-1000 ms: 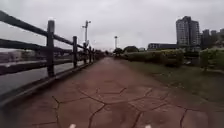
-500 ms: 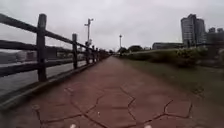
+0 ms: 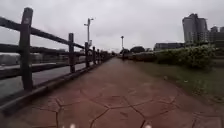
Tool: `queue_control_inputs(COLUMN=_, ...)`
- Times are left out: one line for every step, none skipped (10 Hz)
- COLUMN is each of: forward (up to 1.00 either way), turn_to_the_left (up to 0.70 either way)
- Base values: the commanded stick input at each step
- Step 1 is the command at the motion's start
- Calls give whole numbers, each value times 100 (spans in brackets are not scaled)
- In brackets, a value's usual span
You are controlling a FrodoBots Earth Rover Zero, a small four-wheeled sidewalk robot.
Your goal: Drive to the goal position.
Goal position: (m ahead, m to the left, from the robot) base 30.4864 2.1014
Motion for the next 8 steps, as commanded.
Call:
queue_control_inputs(forward=100, turn_to_the_left=0)
queue_control_inputs(forward=100, turn_to_the_left=0)
queue_control_inputs(forward=100, turn_to_the_left=0)
queue_control_inputs(forward=100, turn_to_the_left=0)
queue_control_inputs(forward=100, turn_to_the_left=0)
queue_control_inputs(forward=100, turn_to_the_left=0)
queue_control_inputs(forward=100, turn_to_the_left=0)
queue_control_inputs(forward=100, turn_to_the_left=0)
